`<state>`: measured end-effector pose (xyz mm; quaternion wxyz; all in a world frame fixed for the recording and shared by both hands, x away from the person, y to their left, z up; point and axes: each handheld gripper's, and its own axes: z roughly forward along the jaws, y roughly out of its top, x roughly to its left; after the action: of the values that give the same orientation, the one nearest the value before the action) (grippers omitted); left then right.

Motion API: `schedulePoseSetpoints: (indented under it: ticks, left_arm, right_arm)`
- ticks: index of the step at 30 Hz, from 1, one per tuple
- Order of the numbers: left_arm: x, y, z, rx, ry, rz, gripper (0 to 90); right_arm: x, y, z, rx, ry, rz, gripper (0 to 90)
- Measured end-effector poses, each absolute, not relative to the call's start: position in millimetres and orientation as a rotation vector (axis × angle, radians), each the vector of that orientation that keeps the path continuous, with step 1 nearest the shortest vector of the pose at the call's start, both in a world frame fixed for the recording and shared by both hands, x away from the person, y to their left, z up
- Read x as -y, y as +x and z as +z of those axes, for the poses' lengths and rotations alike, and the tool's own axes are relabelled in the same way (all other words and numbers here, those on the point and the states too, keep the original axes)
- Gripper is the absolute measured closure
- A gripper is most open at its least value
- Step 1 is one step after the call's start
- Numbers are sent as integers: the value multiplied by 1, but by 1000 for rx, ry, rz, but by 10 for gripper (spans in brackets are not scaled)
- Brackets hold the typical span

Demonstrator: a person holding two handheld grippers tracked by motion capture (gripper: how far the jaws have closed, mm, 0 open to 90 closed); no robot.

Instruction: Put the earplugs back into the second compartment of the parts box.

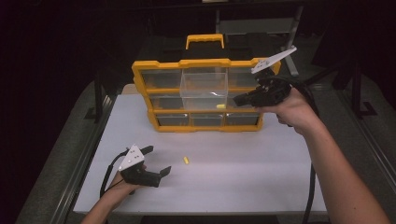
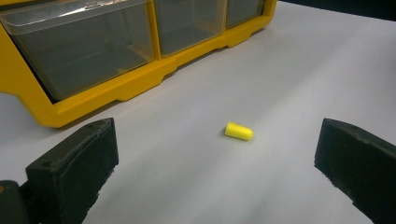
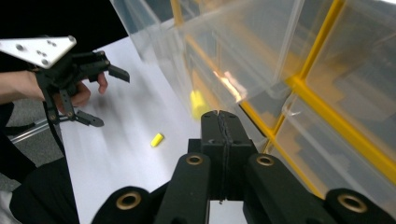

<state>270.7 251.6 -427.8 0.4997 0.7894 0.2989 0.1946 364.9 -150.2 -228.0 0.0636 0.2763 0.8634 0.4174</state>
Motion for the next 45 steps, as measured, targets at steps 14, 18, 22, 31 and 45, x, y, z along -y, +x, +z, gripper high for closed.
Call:
schedulePoseSetpoints:
  ticks: [14,18,22,31,45]
  left_arm:
    - [-251,271,-428,-722,1908,470,0]
    - [-252,271,-428,-724,1907,471,0]
    - [-252,271,-428,-723,1908,472,0]
    - [-252,271,-427,-723,1907,473,0]
    - [-252,271,-428,-724,1908,471,0]
  right_arm:
    - [142,359,-269,-2597,838,1248,522]
    - [140,358,-282,-2591,836,1252,429]
    - [137,357,-295,-2592,838,1241,348]
    - [132,353,-325,-2582,854,1254,200]
    - [117,348,-366,-2625,869,1257,130]
